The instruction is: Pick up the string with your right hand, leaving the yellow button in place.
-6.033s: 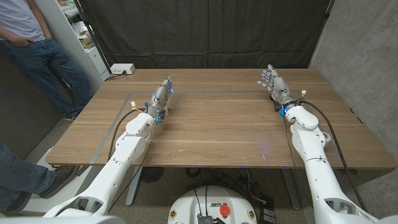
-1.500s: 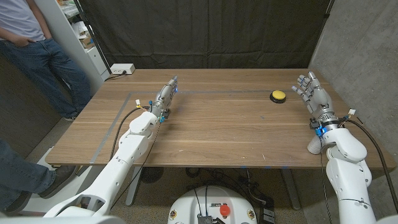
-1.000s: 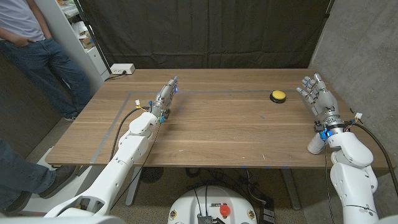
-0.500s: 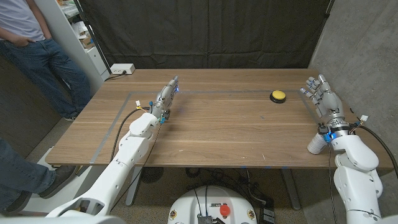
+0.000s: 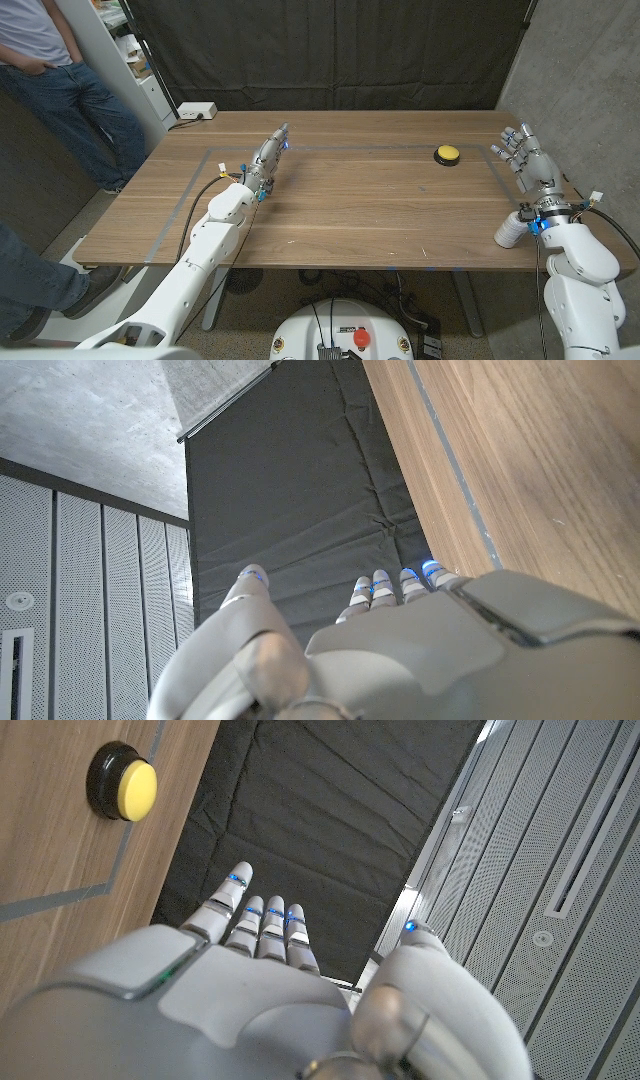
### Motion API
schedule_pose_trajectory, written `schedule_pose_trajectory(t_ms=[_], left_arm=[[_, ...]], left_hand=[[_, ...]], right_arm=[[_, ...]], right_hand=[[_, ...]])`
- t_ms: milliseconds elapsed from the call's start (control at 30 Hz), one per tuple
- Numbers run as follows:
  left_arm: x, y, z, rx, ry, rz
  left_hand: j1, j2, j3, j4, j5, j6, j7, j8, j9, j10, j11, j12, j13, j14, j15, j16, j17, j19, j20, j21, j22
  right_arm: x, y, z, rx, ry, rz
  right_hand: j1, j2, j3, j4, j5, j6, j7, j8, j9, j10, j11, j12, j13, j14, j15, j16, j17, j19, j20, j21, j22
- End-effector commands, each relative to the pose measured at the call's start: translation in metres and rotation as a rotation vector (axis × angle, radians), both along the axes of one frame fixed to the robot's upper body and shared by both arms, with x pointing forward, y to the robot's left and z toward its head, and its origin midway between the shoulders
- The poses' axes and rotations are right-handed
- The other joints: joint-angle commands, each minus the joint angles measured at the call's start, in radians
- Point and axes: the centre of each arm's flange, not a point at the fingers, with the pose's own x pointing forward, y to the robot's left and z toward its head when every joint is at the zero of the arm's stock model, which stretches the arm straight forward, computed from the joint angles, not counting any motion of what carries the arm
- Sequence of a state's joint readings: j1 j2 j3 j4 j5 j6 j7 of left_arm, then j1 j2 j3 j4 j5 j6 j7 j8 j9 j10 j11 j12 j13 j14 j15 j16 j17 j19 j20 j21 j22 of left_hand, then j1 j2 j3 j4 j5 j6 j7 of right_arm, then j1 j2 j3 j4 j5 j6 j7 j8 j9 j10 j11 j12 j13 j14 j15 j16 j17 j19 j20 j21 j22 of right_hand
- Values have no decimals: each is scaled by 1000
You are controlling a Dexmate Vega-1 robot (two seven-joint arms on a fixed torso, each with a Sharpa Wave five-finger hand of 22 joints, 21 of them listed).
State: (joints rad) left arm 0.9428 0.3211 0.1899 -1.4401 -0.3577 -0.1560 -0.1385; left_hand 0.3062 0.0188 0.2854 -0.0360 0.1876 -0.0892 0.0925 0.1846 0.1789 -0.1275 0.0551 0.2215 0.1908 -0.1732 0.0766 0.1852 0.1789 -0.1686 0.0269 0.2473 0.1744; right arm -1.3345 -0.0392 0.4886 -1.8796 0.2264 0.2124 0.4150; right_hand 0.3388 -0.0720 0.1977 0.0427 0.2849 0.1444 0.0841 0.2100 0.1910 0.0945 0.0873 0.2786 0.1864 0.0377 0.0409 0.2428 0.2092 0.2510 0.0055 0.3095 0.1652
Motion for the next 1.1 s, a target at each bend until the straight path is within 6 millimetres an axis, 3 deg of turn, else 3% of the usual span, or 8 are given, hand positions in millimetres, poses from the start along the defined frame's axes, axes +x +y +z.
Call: schedule_pose_trajectory(t_ms=[33,1100], left_arm=[[-1,-2,-4,2,3,-8],[1,0,0,18,17,-2]], left_hand=[[9,0,1,-7,-4,-1,-5,6,2,-1,1,-3,3,-18,2,5,3,-64,5,-4,4],[9,3,1,-13,-4,1,-6,6,2,-5,1,-7,3,-21,2,3,3,-64,8,-14,4]], right_arm=[[-9,-8,-8,-5,9,-26],[-20,-34,-28,-9,17,-90]], right_hand=[[14,2,-2,-8,6,-3,2,-7,-1,0,2,-6,1,3,7,-1,0,7,1,-6,4],[23,-19,-13,-21,11,6,-9,-5,-1,13,-3,-17,2,16,3,-3,-2,15,5,-20,4]])
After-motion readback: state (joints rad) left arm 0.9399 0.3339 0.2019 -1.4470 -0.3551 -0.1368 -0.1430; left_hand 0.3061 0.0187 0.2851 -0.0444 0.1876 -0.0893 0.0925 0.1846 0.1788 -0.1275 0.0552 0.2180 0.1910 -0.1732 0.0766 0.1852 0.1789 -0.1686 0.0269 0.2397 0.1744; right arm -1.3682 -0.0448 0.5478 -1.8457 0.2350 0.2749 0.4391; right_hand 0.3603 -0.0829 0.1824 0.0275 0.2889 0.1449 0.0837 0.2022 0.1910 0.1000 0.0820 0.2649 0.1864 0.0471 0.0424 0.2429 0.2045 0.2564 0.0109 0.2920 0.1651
